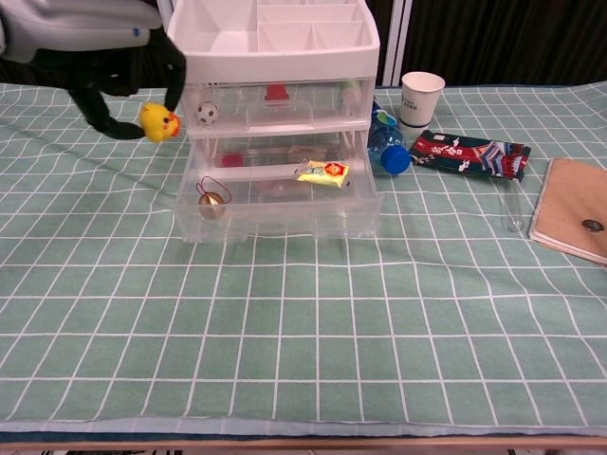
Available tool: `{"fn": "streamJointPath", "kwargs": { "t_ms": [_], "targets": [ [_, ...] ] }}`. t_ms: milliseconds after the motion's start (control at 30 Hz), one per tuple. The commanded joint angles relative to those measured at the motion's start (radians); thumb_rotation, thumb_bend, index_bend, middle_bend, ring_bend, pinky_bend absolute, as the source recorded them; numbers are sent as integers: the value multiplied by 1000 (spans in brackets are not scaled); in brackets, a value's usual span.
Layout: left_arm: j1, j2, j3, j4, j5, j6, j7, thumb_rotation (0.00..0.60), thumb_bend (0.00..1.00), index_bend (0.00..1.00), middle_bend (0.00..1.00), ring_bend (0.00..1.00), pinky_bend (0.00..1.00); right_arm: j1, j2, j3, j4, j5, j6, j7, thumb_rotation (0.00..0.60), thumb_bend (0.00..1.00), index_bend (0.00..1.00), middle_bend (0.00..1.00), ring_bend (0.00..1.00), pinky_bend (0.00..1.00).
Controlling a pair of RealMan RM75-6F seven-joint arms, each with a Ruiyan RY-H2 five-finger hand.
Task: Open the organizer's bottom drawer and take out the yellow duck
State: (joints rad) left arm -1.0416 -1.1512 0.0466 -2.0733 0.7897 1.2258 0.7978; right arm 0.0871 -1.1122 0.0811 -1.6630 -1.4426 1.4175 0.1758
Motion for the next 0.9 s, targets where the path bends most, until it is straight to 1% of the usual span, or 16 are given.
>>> {"fn": "streamJointPath", "kwargs": {
  "t_ms": [33, 167, 300, 400, 500, 800, 900],
  "targets": [
    [63, 32, 48, 36, 40, 15, -51, 600, 411, 564, 1000, 1000, 1000, 0, -1, 0, 0, 0, 0, -2, 600, 36, 0, 0, 0, 221],
    [117, 18, 82, 113, 66, 0, -91, 600, 411, 562, 1000, 1000, 1000, 0, -2, 0, -1, 1, 0, -5, 600, 35, 0, 0, 0, 221],
    [151, -33, 90, 196, 72, -13, -104, 600, 412, 554, 1000, 1000, 1000, 0, -2, 0, -1, 2, 0, -7, 600, 35, 0, 0, 0, 221],
    [172, -90, 82, 262, 64, -31, -115, 600, 409, 552, 1000, 1000, 1000, 0, -1, 0, -1, 4, -1, -8, 600, 35, 0, 0, 0, 221],
    [181, -133, 75, 305, 61, -46, -107, 600, 387, 552, 1000, 1000, 1000, 1, -1, 0, -1, 5, -4, -8, 600, 35, 0, 0, 0, 221],
    [202, -238, 56, 403, 28, -79, -67, 600, 369, 551, 1000, 1000, 1000, 1, 1, -1, 1, 3, -5, -5, 600, 36, 0, 0, 0, 221],
    [209, -268, 51, 431, 13, -92, -53, 600, 335, 547, 1000, 1000, 1000, 1, 0, -1, 1, 3, -5, -5, 600, 36, 0, 0, 0, 221]
  ]
}}
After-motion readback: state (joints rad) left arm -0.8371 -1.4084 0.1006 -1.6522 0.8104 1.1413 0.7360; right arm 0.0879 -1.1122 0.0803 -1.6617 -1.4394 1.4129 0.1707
